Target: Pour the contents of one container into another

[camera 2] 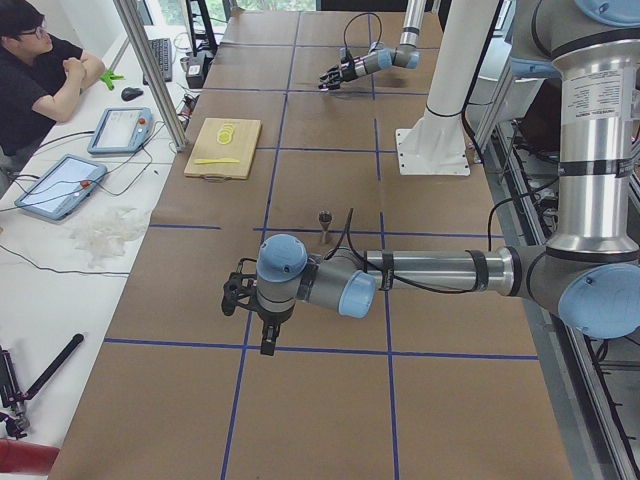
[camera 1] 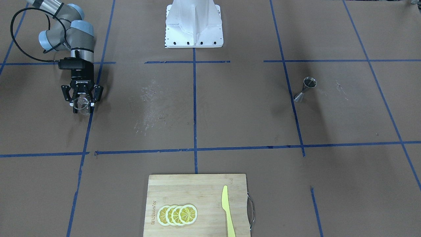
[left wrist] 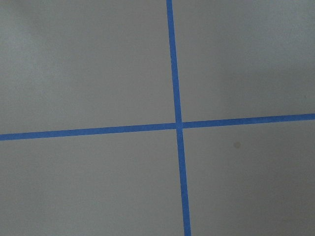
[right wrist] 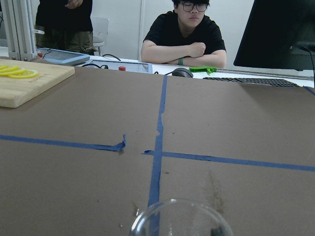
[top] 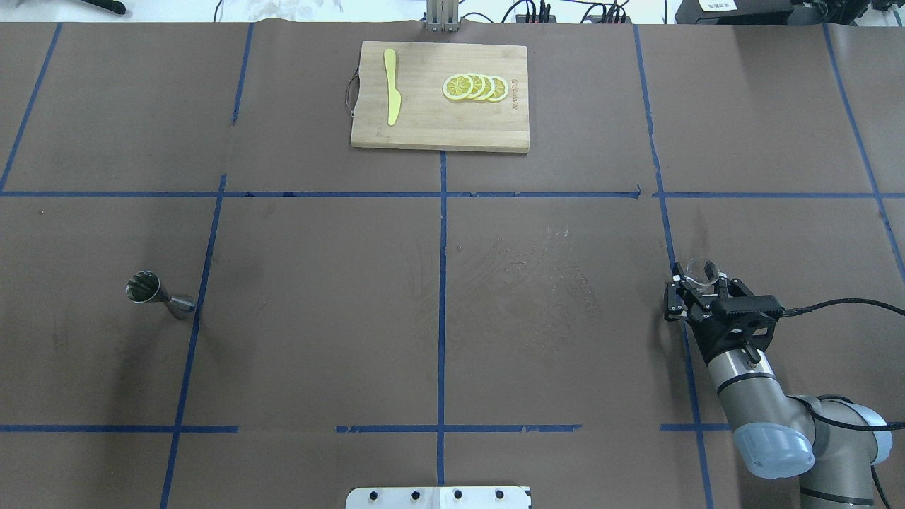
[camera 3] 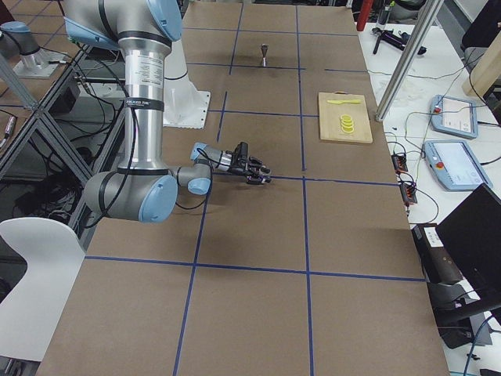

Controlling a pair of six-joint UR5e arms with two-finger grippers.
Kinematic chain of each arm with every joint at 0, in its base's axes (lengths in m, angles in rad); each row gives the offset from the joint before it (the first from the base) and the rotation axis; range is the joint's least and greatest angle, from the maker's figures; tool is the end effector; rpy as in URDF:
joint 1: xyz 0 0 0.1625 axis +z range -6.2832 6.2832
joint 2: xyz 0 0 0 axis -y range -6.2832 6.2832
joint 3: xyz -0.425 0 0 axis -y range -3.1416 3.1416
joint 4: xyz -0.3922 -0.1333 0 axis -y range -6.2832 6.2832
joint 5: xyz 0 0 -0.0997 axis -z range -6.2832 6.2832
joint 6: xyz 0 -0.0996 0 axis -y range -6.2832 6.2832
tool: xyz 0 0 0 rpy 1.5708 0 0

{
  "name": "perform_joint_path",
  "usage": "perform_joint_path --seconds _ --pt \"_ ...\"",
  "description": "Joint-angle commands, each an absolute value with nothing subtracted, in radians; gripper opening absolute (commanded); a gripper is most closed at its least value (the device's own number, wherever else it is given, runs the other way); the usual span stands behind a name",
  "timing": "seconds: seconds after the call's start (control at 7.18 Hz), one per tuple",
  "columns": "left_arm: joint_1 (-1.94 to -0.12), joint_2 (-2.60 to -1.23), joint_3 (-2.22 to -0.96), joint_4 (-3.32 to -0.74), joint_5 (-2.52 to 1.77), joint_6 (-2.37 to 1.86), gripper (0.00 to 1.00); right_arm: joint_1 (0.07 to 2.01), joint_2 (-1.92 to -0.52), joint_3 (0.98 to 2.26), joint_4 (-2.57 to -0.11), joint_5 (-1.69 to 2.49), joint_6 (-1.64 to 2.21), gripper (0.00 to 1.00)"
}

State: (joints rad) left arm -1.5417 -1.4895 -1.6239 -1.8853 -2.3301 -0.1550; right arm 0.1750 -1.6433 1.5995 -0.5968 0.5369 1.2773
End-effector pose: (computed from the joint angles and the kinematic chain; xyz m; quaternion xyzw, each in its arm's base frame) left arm -0.0509 -0.4753 0.6383 0.0982 0.3774 -0.0051 0.9208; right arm -0.4163 -0.2959 0.5541 0.5202 -0.2767 0.1753 0.7888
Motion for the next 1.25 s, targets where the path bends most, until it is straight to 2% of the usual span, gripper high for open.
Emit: perform_joint_path --seconds 0.0,0.14,0.42,0.56,0.7,1.11 --pt "-1.542 -1.489 -1.624 -1.885 -2.330 -0.155 1.00 0.175 -1.643 1.597 -0.595 0.535 1.288 0.13" --pt "-1.542 -1.491 -1.624 -1.885 -2.330 -0.155 1.00 0.173 -1.643 1.597 -0.597 0.535 1.305 0.17" --pt "-1.542 -1.491 -1.623 -1.885 -2.330 -0.155 1.00 0.173 -1.643 1.597 -0.597 0.535 1.307 0.40" --pt "-1.542 -1.491 -1.623 -1.885 -2.330 -0.155 1.00 0.173 -1.643 1.597 -0.595 0.534 1.307 0.76" --pt "-1.542 -1.491 -1.623 -1.885 -2.330 -0.155 1.00 0.172 -1.643 1.597 -0.595 0.528 1.319 1.00" --pt "-1.542 -1.491 -1.623 -1.885 -2.330 -0.155 1.00 0.172 -1.641 1.598 -0.595 0.528 1.319 1.00"
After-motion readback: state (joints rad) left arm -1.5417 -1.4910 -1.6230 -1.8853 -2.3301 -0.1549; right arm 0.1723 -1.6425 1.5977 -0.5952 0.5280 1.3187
